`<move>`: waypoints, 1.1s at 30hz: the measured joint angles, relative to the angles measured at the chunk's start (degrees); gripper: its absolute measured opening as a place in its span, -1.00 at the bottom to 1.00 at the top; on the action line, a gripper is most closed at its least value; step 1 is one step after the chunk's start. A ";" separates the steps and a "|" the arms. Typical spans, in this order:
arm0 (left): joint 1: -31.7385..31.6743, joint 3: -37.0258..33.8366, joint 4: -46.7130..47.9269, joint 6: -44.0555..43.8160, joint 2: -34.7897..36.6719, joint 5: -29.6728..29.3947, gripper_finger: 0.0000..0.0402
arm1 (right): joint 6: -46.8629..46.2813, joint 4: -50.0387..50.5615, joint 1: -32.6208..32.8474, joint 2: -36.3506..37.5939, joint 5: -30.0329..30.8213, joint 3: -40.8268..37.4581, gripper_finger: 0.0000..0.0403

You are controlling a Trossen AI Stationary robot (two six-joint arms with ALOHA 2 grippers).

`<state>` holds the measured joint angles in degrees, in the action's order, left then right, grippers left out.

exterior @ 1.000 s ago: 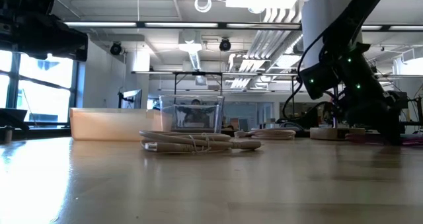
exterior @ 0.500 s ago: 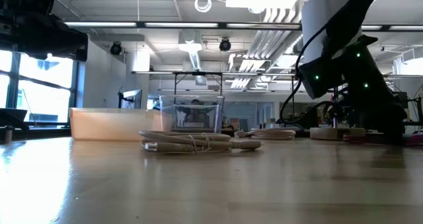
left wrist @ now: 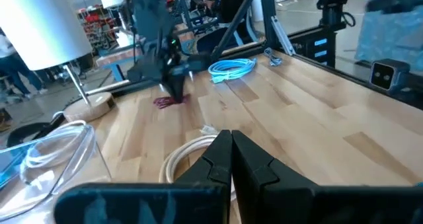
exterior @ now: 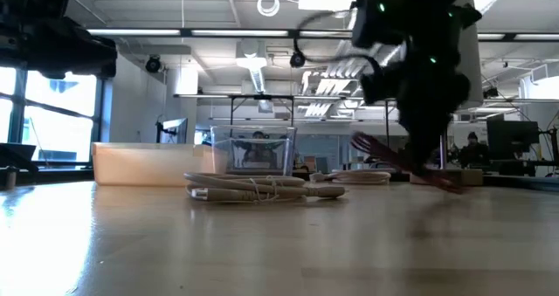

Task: Pick & Place USB Port
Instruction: Put the pink and black charger cable into the orange bin

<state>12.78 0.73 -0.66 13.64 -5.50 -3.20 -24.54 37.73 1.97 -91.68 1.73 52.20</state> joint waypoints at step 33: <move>-0.02 0.00 -15.14 8.36 0.00 -5.32 -0.61 | 24.13 -37.75 -4.24 -0.70 -18.87 11.61 -0.96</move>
<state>12.76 0.73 -15.80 22.00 -5.50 -8.51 -0.41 -0.01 -2.27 -92.38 -17.15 63.81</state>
